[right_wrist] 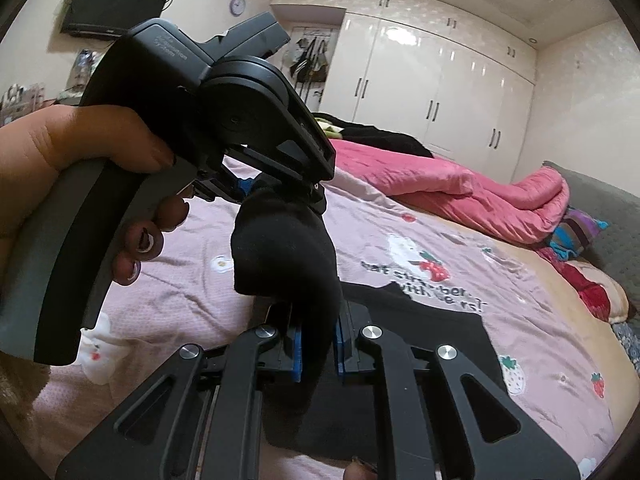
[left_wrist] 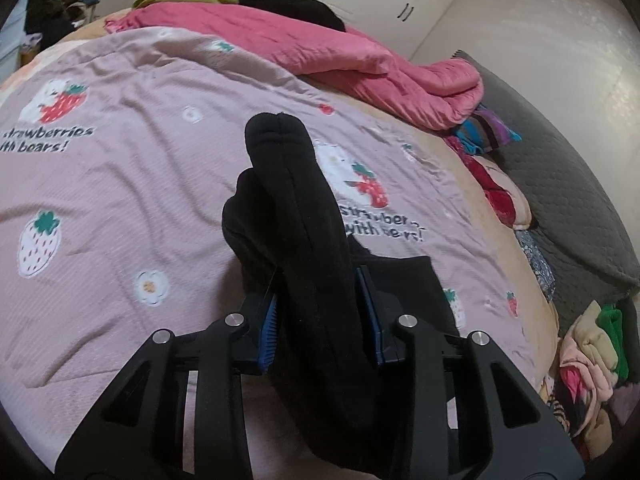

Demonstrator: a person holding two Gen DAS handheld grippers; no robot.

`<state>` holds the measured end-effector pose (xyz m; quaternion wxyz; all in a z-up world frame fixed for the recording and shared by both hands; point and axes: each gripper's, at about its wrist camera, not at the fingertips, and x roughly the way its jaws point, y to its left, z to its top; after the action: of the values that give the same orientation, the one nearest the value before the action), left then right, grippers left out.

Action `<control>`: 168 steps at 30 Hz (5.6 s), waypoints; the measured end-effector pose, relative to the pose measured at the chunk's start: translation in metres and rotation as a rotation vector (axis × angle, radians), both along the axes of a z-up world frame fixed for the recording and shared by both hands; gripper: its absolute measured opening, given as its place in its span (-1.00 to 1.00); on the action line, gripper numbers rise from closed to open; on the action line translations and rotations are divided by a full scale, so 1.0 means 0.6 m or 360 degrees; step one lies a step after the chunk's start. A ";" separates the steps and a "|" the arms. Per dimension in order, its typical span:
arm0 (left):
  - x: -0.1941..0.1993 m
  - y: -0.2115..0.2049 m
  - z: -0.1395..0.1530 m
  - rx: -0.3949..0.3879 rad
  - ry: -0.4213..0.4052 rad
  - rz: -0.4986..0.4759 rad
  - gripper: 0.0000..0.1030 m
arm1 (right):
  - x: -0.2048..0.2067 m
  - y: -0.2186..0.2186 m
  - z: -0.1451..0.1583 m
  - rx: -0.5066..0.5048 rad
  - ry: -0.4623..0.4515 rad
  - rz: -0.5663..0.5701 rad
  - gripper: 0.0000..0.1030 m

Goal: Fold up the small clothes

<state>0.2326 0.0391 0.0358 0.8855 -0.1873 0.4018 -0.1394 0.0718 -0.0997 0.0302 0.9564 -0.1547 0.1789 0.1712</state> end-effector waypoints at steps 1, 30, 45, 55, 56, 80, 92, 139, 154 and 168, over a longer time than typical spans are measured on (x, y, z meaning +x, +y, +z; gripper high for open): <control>0.001 -0.006 0.003 0.0001 -0.0004 -0.0009 -0.48 | 0.003 -0.006 0.002 0.0006 0.0000 -0.0010 -0.80; 0.032 -0.145 0.004 0.0047 0.0059 -0.0181 -0.48 | 0.006 -0.118 -0.003 0.0092 0.0093 -0.0178 -0.80; 0.069 -0.218 -0.046 0.0076 0.0204 -0.0246 -0.48 | 0.032 -0.184 -0.035 0.0208 0.0250 -0.0263 -0.80; 0.095 -0.272 -0.085 0.0105 0.0302 -0.0305 -0.48 | 0.041 -0.221 -0.062 0.0269 0.0348 -0.0329 -0.80; 0.097 -0.278 -0.088 0.0108 0.0310 -0.0311 -0.48 | 0.041 -0.224 -0.064 0.0269 0.0351 -0.0335 -0.80; 0.094 -0.297 -0.098 -0.0129 0.0300 -0.0383 0.34 | 0.088 -0.411 -0.141 0.1340 0.1107 -0.0236 0.00; 0.006 -0.186 -0.083 0.0290 0.0099 -0.0164 0.38 | 0.215 -0.415 -0.101 0.1334 0.1322 -0.0133 0.25; -0.096 -0.191 -0.085 0.0253 0.0093 -0.0196 0.67 | 0.111 -0.401 0.002 0.0527 0.0798 -0.0275 0.62; -0.221 -0.153 -0.032 0.0283 -0.0114 -0.0108 0.82 | -0.067 -0.371 0.061 0.0330 0.0298 -0.0366 0.91; -0.302 -0.094 -0.103 0.0316 -0.0061 -0.0043 0.82 | -0.141 -0.346 -0.033 0.0325 0.0402 -0.0511 0.92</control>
<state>0.0515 -0.0173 -0.0261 0.9053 -0.0906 0.3990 -0.1143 -0.0130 -0.3074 0.0101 0.9521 -0.0041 0.3012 0.0521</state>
